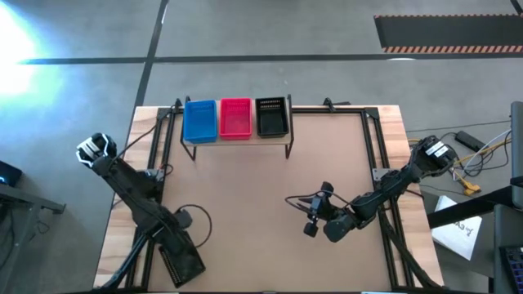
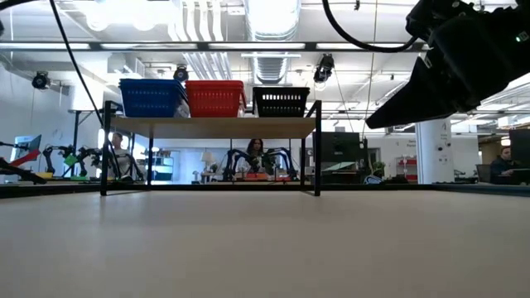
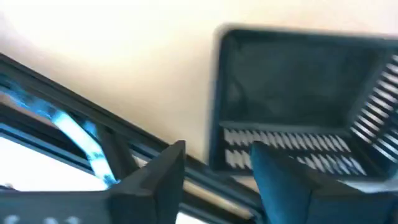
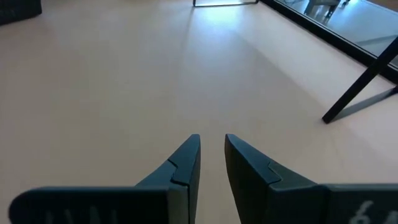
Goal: Stack baskets on shelf by color
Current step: Stack the black bin on the black bin on the shelf
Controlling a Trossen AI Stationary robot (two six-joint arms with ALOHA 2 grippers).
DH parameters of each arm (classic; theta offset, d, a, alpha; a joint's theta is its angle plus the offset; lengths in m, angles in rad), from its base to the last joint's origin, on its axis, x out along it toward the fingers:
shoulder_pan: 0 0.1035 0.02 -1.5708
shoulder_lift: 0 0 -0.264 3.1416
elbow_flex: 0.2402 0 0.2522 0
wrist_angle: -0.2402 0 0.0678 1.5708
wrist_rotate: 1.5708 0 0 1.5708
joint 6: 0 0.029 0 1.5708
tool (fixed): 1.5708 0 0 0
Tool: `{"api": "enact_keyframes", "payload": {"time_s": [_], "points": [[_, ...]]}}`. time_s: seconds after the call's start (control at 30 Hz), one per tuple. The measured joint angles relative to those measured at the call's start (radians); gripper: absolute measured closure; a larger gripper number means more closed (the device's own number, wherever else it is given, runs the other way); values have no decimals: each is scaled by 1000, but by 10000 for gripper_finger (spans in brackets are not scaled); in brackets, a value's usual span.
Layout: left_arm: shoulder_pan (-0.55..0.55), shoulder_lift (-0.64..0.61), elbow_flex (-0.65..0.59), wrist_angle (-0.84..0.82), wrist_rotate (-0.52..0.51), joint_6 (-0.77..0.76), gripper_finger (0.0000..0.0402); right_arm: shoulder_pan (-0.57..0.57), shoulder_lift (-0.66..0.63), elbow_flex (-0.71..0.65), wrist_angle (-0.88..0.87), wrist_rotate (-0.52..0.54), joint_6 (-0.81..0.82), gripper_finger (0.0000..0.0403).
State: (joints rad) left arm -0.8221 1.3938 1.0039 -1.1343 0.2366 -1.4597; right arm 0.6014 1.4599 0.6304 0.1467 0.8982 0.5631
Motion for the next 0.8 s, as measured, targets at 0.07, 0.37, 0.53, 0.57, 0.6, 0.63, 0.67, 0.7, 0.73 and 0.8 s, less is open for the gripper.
{"api": "enact_keyframes", "payload": {"time_s": [0.07, 0.37, 0.53, 0.57, 0.6, 0.63, 0.67, 0.7, 0.73, 0.8], "points": [[-4, -2, -13, -4, -44, 25, 220, 0, 8, 0, 1, 0, 2, 337], [-4, 0, -109, 41, -69, 67, 247, 0, 97, -1, 55, 1, 18, 337], [-2, 0, -159, 84, -107, 89, 306, 1, 122, -1, 82, 1, 12, 337], [-2, 0, -161, 87, -118, 89, 320, 3, 121, -1, 80, 1, 11, 337], [-2, -1, -161, 88, -123, 89, 333, 3, 119, -1, 77, 1, 3, 337], [-1, -1, -160, 87, -124, 89, 345, 3, 116, -1, 79, 1, 1, 337], [-1, -1, -158, 87, -124, 89, 358, 3, 111, -1, 79, 1, 0, 337], [-1, -1, -155, 87, -124, 89, 368, 3, 106, -1, 77, 2, -6, 337], [-1, -2, -151, 87, -124, 89, 378, 3, 102, -1, 77, 2, -14, 337], [-1, -4, -142, 87, -125, 89, 393, 3, 98, -1, 79, 3, -25, 337]]}}
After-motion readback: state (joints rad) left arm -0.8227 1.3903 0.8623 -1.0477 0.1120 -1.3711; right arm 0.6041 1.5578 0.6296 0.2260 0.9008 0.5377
